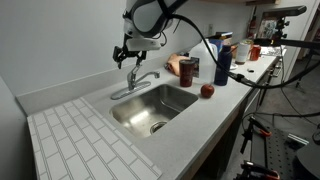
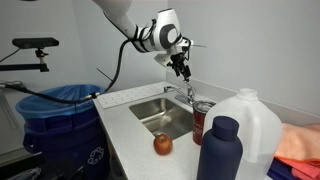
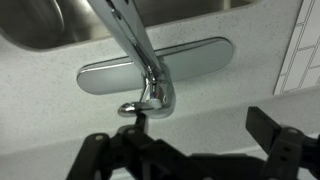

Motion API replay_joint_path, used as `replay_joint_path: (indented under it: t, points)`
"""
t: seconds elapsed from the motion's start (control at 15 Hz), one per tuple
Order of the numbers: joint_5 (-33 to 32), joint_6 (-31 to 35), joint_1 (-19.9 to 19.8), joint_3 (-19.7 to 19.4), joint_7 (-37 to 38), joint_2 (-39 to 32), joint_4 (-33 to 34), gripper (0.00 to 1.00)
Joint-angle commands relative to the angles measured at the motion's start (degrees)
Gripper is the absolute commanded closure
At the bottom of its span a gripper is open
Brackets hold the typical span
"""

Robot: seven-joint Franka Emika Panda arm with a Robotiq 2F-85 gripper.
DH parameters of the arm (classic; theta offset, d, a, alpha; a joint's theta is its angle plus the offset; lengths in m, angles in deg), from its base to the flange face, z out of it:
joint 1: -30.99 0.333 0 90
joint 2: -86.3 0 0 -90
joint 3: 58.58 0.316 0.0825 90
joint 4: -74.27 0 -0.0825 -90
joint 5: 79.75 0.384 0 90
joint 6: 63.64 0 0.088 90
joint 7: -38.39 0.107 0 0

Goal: Push the handle of the tap down

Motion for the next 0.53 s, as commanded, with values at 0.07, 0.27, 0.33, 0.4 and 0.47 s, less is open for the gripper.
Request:
replay_joint_path:
  t: [0.07,0.27,0.33,0.4,0.47]
  points:
    - [2.0,-4.4,1.0,-0.6,-1.1,0.1,0.5,0.00]
    - [2.1,-6.4,0.9,-0.6,-1.0,0.3,0.6,0.00]
    - [2.1,-6.9,0.9,-0.6,-1.0,0.3,0.6,0.00]
    - [2.4,-6.9,0.7,-0.5,-1.0,0.4,0.5,0.00]
    - [3.3,-7.1,0.4,-0.1,-1.4,0.3,0.6,0.00]
